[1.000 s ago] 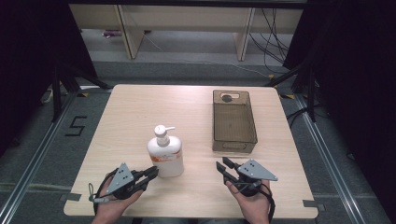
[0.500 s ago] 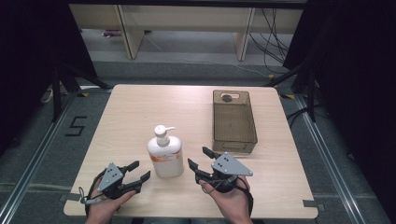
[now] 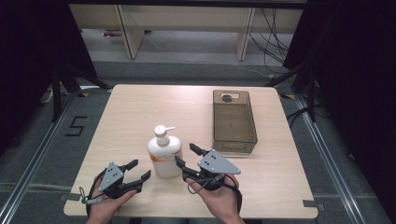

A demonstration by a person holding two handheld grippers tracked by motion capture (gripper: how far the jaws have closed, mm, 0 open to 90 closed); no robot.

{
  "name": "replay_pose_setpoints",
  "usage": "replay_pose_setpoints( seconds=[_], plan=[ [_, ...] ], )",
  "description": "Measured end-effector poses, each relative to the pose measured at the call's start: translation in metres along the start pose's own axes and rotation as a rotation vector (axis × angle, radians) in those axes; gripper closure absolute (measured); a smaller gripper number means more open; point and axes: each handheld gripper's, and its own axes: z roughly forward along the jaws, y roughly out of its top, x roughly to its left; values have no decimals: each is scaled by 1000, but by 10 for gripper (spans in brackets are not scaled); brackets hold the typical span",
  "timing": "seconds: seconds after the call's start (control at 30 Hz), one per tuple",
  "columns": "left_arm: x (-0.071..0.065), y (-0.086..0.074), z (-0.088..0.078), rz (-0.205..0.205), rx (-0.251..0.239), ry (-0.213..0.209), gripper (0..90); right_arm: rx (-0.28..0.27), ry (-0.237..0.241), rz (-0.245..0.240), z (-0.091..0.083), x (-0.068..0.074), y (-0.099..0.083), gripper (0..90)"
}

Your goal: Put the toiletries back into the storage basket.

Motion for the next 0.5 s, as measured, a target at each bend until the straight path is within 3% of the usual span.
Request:
replay_pose_setpoints(
  seconds=[0.17,0.2,0.33,0.37,0.4,0.43,0.5],
  plan=[
    [0,1,-1,-16,-10,9,322,-17,-11,6,10,5,6,421],
    [2,1,0,-6,-33,-3,320,-12,-33,23,12,8,8,419],
    [0,2,-1,-18,-15,16,318,-30,-38,29,17,11,10,413],
    [2,1,2,-9,-37,2,317,-34,-46,24,21,12,13,411],
    [2,1,2,-9,-37,2,315,-41,-53,0,22,11,15,410],
    [1,1,1,-25,-18,13,314,-34,-60,13,23,13,17,409],
    [3,0,3,-5,-33,-1,313,-46,-76,-9,27,13,21,408]
  ],
)
